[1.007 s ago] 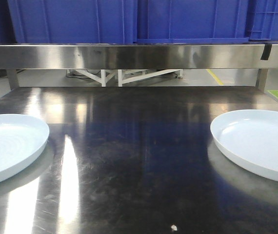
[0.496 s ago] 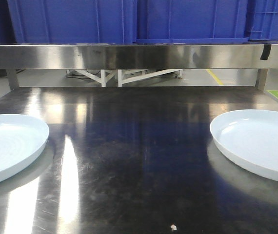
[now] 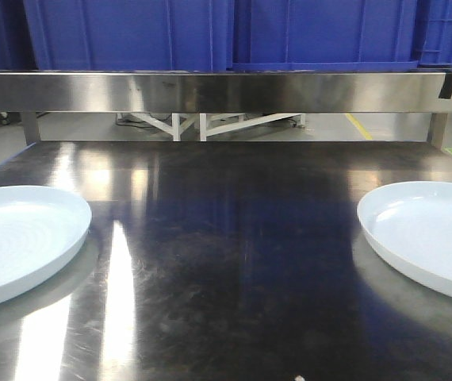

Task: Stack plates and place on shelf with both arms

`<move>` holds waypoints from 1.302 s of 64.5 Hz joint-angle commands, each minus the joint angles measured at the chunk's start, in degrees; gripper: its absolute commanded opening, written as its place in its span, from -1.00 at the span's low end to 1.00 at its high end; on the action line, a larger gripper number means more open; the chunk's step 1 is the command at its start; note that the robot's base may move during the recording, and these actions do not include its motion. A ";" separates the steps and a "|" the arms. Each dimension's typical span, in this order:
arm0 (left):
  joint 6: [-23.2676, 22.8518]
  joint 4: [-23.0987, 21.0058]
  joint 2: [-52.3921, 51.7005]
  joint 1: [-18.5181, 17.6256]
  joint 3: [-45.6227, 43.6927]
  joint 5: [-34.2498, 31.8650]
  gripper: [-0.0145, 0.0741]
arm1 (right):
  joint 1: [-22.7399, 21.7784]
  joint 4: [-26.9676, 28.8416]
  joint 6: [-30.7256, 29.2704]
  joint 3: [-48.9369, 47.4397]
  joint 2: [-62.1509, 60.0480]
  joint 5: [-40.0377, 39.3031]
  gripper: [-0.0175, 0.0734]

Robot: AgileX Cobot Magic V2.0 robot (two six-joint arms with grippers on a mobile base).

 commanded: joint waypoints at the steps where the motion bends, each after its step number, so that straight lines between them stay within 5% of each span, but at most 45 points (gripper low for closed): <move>1: 0.00 0.95 0.00 -1.73 -1.95 -4.13 -0.48 | -0.02 -6.62 -2.46 -11.00 9.28 -0.87 -0.49; 11: 0.00 1.22 0.00 -3.72 -1.95 -4.13 -0.48 | -0.02 -13.33 -3.31 -26.24 27.20 6.25 -0.49; 24: 0.00 1.22 0.00 -3.97 -1.95 -3.89 -0.48 | -0.02 -13.37 -3.31 -34.29 41.37 12.09 -0.49; 57: 0.00 1.22 2.24 -3.97 -1.95 -1.77 -0.41 | -0.02 -13.35 -3.31 -34.43 43.73 13.15 -0.46; 62: 0.00 1.22 3.86 -3.97 -1.95 -0.40 -0.24 | -0.02 -13.35 -3.31 -34.43 44.03 14.46 -0.29; 73: -2.59 1.08 9.82 -3.97 -1.74 0.28 0.21 | -0.02 -13.41 -3.31 -34.43 45.45 17.98 0.51; 84: -5.81 1.63 18.17 -3.97 0.14 -0.05 0.23 | -0.02 -13.41 -3.31 -34.37 47.35 18.73 0.60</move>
